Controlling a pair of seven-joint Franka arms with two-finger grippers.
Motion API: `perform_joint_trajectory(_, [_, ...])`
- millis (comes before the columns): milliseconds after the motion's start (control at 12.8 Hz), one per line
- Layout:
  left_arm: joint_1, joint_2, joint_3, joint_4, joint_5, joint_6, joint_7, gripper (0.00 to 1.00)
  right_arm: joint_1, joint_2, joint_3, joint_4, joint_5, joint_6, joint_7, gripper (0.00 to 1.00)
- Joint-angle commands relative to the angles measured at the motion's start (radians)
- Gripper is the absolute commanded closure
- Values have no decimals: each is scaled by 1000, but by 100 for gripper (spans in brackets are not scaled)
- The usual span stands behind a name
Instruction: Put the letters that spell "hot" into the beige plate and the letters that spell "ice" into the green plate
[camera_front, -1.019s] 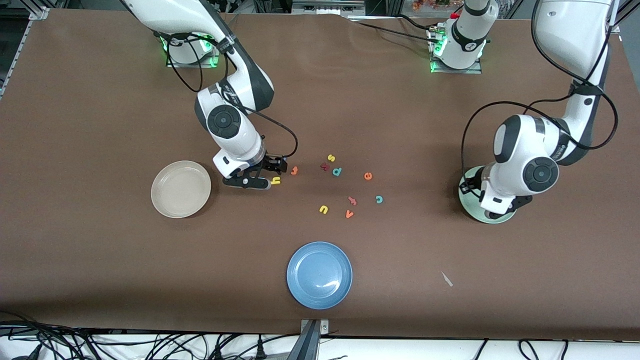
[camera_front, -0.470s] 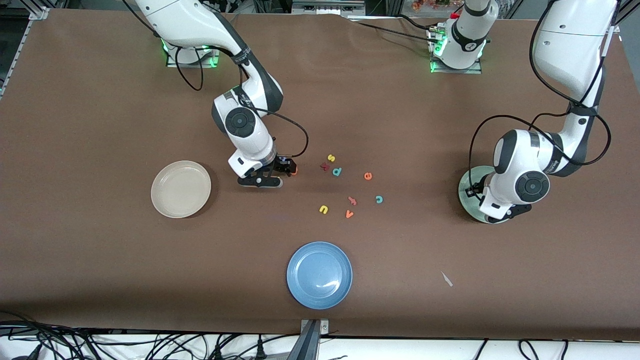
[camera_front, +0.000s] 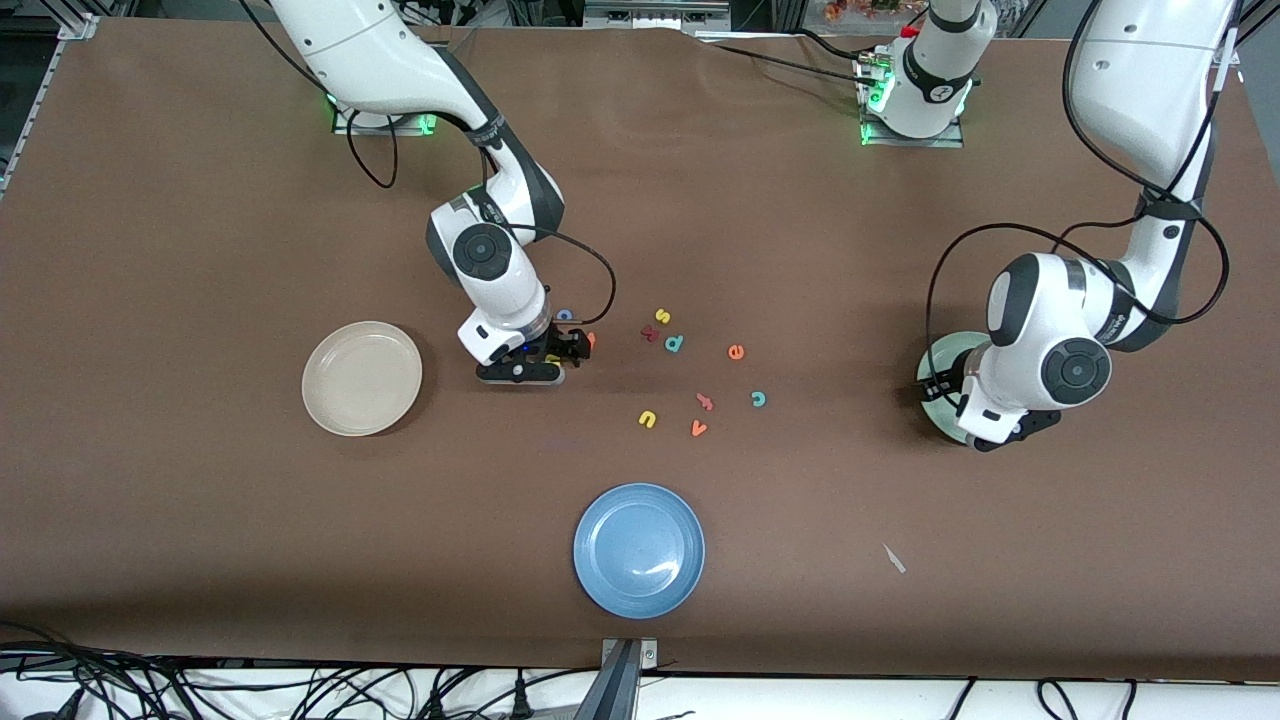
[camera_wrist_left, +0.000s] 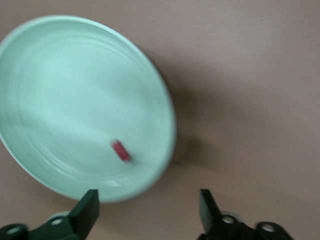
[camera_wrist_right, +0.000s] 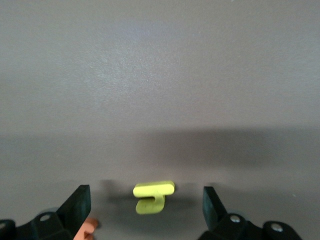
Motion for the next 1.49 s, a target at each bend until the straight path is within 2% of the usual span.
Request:
perform_joint_trajectory(0, [-10, -12, -78, 30, -31, -29, -222, 8, 5, 33, -2, 9, -25, 41, 5, 1])
perform_joint_trajectory(157, [-51, 39, -104, 131, -50, -28, -472, 8, 7, 35, -2, 8, -27, 41, 5, 12])
perform_joint_trajectory(235, [-84, 66, -103, 163, -54, -26, -558, 8, 7, 35, -2, 5, -27, 41, 5, 21])
perform_joint_trajectory(470, [-149, 134, -103, 211, -41, 52, -813, 8, 7, 33, -1, 1, -28, 40, 8, 74])
perform_joint_trajectory(627, [-204, 181, -91, 212, -38, 142, -922, 8, 7, 24, -1, 1, -28, 35, -3, 99])
perform_joint_trajectory(784, [-224, 191, -89, 211, -4, 172, -996, 8, 5, 9, -1, 1, -28, 14, -12, 100])
perform_joint_trajectory(941, [-244, 223, -91, 211, 60, 218, -1094, 8, -2, -38, -5, 12, -27, -85, -32, 100])
perform_joint_trajectory(1254, [-247, 251, -92, 211, 68, 287, -1110, 9, -56, -124, -20, 72, -11, -331, -164, 100])
perform_joint_trajectory(1411, [-264, 266, -91, 208, 68, 325, -1119, 9, -65, -131, -17, 74, -10, -342, -173, 100])
